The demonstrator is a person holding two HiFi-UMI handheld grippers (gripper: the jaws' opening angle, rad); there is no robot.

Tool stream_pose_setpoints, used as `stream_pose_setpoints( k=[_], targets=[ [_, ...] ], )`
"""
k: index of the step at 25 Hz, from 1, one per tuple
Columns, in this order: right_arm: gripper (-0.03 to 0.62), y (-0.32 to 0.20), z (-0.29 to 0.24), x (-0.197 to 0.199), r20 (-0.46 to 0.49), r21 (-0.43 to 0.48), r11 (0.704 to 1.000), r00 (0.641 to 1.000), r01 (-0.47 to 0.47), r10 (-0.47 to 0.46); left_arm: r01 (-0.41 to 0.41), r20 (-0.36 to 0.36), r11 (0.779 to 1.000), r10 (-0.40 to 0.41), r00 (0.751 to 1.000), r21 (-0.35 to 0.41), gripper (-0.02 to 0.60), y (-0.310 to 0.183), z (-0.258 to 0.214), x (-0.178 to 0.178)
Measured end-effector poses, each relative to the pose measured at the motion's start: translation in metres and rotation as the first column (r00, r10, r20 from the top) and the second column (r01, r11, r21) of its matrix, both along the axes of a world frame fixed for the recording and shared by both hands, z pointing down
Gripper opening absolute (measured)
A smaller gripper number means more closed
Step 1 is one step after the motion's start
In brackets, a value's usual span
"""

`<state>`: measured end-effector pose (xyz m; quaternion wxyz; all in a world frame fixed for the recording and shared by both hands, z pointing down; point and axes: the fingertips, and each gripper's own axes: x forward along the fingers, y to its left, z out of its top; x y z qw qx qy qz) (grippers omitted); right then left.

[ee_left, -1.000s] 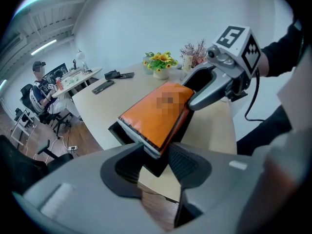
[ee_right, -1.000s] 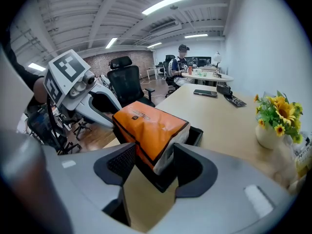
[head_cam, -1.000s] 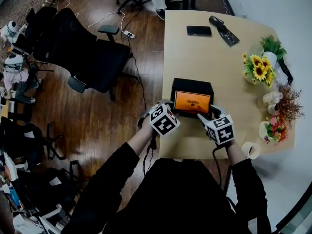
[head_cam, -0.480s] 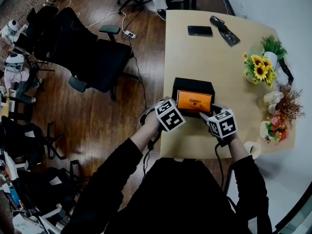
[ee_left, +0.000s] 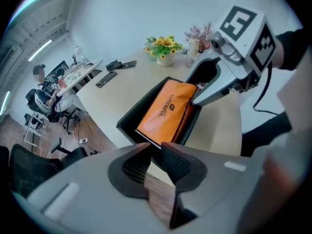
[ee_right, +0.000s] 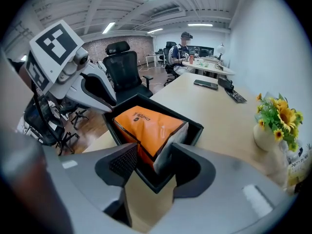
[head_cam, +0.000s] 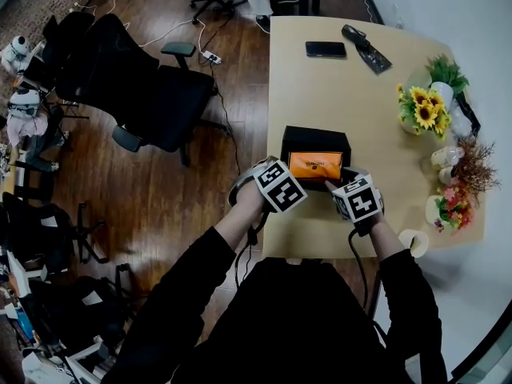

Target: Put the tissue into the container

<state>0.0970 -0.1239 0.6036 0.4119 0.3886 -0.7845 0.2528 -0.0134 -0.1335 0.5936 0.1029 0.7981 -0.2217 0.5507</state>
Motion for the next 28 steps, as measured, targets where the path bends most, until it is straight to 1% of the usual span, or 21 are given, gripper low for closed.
stream_pose_setpoints(
  k=[2, 4, 5, 6, 8, 11, 13, 14, 15, 16, 17, 18, 20, 22, 23, 26, 27, 28],
  targets=[
    [0.224, -0.001, 0.0, -0.001, -0.007, -0.008, 1.0, 1.0, 0.011, -0.011, 0.059, -0.088, 0.998, -0.061, 0.994, -0.023, 0.049, 0.001, -0.009, 0.0],
    [0.238, -0.001, 0.0, 0.0, -0.02, 0.004, 1.0, 1.0, 0.02, -0.02, 0.126, -0.177, 0.991, -0.132, 0.975, -0.047, 0.049, 0.002, -0.018, -0.002],
    [0.243, -0.002, -0.001, 0.001, -0.025, 0.018, 1.0, 0.999, 0.02, -0.02, 0.157, -0.215, 0.986, -0.165, 0.963, -0.053, 0.049, 0.002, -0.021, -0.003],
    [0.26, -0.002, -0.002, 0.003, -0.026, 0.034, 0.999, 1.0, 0.015, -0.014, 0.185, -0.251, 0.981, -0.193, 0.949, -0.053, 0.049, 0.002, -0.023, -0.005],
    [0.31, -0.003, -0.007, 0.009, -0.013, 0.068, 0.998, 1.0, -0.014, 0.015, 0.244, -0.317, 0.969, -0.24, 0.917, -0.029, 0.049, -0.001, -0.029, -0.009],
    [0.316, -0.004, -0.015, 0.018, 0.03, 0.102, 0.992, 0.997, -0.075, 0.073, 0.337, -0.379, 0.941, -0.307, 0.873, 0.014, 0.049, -0.001, -0.037, -0.02],
    [0.311, -0.001, -0.022, 0.023, 0.07, 0.115, 0.987, 0.992, -0.108, 0.101, 0.378, -0.423, 0.925, -0.333, 0.843, 0.025, 0.049, 0.003, -0.04, -0.024],
    [0.3, 0.0, -0.026, 0.024, 0.095, 0.123, 0.985, 0.989, -0.123, 0.111, 0.395, -0.445, 0.918, -0.341, 0.828, 0.029, 0.052, 0.005, -0.041, -0.025],
    [0.299, 0.002, -0.031, 0.024, 0.121, 0.134, 0.981, 0.985, -0.137, 0.121, 0.408, -0.464, 0.912, -0.347, 0.815, 0.035, 0.079, 0.008, -0.042, -0.024],
    [0.296, 0.003, -0.036, 0.024, 0.148, 0.148, 0.977, 0.981, -0.151, 0.129, 0.417, -0.476, 0.908, -0.349, 0.807, 0.041, 0.136, 0.011, -0.042, -0.024],
    [0.291, 0.005, -0.041, 0.024, 0.171, 0.166, 0.973, 0.976, -0.163, 0.135, 0.419, -0.483, 0.907, -0.348, 0.804, 0.045, 0.178, 0.015, -0.041, -0.022],
    [0.291, 0.007, -0.047, 0.024, 0.189, 0.185, 0.967, 0.972, -0.173, 0.137, 0.415, -0.487, 0.909, -0.343, 0.803, 0.043, 0.189, 0.019, -0.041, -0.02],
    [0.288, 0.011, -0.058, 0.02, 0.215, 0.223, 0.959, 0.968, -0.178, 0.129, 0.398, -0.498, 0.917, -0.331, 0.802, 0.031, 0.192, 0.028, -0.042, -0.015],
    [0.281, 0.017, -0.07, 0.014, 0.24, 0.256, 0.95, 0.964, -0.177, 0.115, 0.38, -0.527, 0.925, -0.31, 0.791, 0.026, 0.193, 0.038, -0.048, -0.009],
    [0.273, 0.021, -0.076, 0.012, 0.256, 0.274, 0.945, 0.961, -0.179, 0.108, 0.371, -0.554, 0.928, -0.298, 0.778, 0.021, 0.199, 0.043, -0.054, -0.005],
    [0.242, 0.032, -0.099, 0.005, 0.318, 0.329, 0.922, 0.943, -0.204, 0.095, 0.354, -0.638, 0.935, -0.27, 0.721, 0.004, 0.222, 0.062, -0.075, 0.005],
    [0.235, 0.036, -0.105, 0.005, 0.338, 0.343, 0.915, 0.937, -0.215, 0.094, 0.353, -0.653, 0.935, -0.261, 0.711, 0.01, 0.224, 0.067, -0.081, 0.005],
    [0.227, 0.04, -0.11, 0.004, 0.354, 0.352, 0.908, 0.93, -0.226, 0.094, 0.355, -0.659, 0.934, -0.254, 0.708, 0.022, 0.225, 0.07, -0.085, 0.004]
  ],
)
